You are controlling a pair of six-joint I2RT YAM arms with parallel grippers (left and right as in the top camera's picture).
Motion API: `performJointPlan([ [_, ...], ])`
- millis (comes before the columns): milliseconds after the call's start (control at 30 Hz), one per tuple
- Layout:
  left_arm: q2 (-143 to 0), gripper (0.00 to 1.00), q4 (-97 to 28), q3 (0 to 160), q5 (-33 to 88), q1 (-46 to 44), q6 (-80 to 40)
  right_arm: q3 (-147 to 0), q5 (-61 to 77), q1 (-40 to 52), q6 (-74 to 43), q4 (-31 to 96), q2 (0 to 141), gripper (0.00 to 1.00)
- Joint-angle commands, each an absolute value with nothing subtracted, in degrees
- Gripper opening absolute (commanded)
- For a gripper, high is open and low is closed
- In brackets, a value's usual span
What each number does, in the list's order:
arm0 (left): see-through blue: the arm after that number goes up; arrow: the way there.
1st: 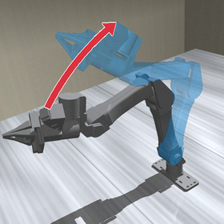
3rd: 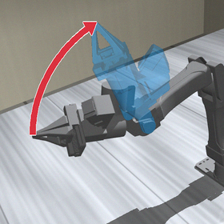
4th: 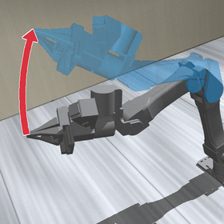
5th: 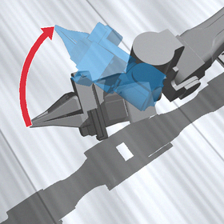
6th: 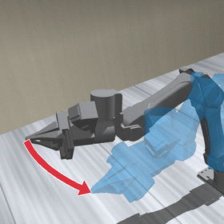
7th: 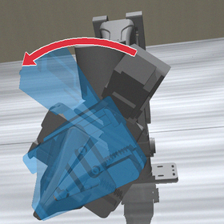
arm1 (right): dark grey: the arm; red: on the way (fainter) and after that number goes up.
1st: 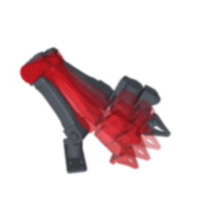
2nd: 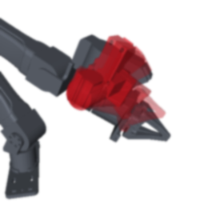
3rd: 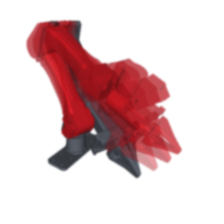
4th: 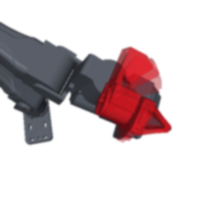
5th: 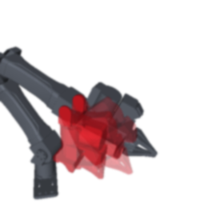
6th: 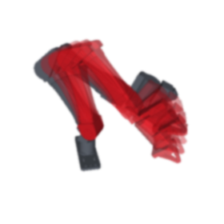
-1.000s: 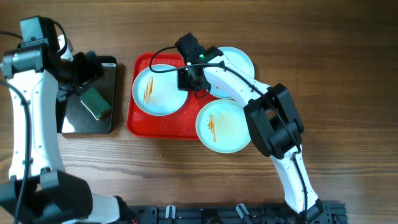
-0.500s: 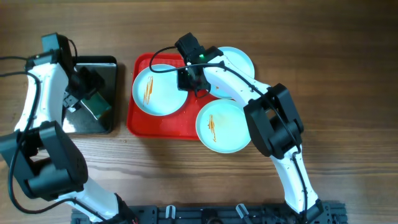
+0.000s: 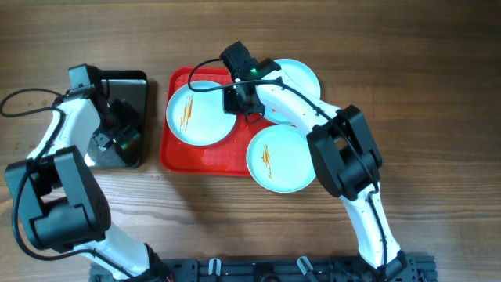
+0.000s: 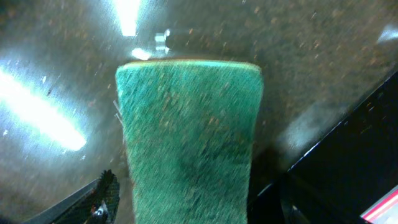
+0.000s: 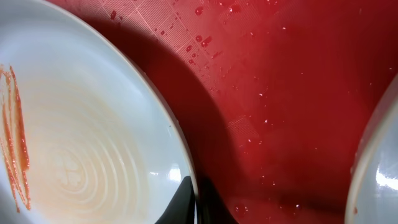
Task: Clean dirty plates on tray and stack at the side
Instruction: 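Move the left gripper to the green sponge in the black tray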
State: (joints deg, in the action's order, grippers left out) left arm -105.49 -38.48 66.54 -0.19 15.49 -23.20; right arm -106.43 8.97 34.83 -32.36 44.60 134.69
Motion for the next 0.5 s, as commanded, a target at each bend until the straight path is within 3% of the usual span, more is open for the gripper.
performJointPlan([
  [0, -105.8, 0.74, -37.0, 65.7, -1.0, 15.5, -22.7, -106.0, 7.9, 35.2, -33.6, 44.6, 136.7, 0.04],
  [133, -105.8, 0.61, -36.1, 65.7, -1.6, 15.5, -22.7, -106.0, 7.9, 35.2, -33.6, 44.6, 136.7, 0.04],
  [300, -105.8, 0.60, -35.3, 65.5, -2.7, 15.5, -22.7, -106.0, 7.9, 35.2, -33.6, 44.6, 136.7, 0.04],
  [467, -106.2, 0.52, -34.8, 65.5, -2.7, 15.5, -22.7, -106.0, 7.9, 35.2, -33.6, 44.6, 136.7, 0.04],
])
